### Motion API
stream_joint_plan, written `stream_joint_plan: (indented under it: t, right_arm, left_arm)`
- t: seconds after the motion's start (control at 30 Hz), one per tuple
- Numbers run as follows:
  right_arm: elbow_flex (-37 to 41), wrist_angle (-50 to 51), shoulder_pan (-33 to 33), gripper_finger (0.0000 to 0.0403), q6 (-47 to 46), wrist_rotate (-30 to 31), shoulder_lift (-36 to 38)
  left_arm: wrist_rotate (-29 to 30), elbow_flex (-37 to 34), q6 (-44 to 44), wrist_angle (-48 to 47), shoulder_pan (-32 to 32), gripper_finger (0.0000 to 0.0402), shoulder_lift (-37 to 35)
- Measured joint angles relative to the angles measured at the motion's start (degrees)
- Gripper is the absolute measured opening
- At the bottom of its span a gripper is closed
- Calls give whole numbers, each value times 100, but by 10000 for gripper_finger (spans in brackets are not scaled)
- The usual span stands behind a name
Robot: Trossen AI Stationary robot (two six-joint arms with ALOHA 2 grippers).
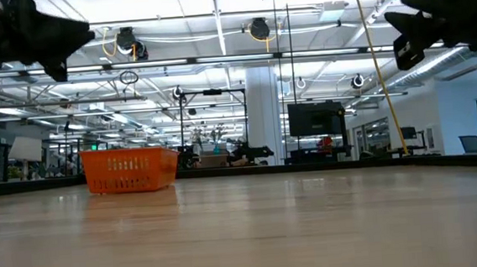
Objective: Pick and place Stevia / Truvia into bins
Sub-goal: Return to Home Position
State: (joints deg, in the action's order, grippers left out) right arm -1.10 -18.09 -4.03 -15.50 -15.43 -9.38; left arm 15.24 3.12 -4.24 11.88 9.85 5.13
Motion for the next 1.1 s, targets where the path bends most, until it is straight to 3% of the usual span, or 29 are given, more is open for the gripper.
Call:
stream_joint_plan:
  t: [0.27, 1.1]
  right_arm:
    - [10, 563, 0, 125, 31, 796, -53]
    - [24, 721, 0, 125, -9, 794, -53]
  left_arm:
    - [133, -254, -544, -578, -1, 93, 22]
    - [129, -248, -480, -855, -2, 93, 59]
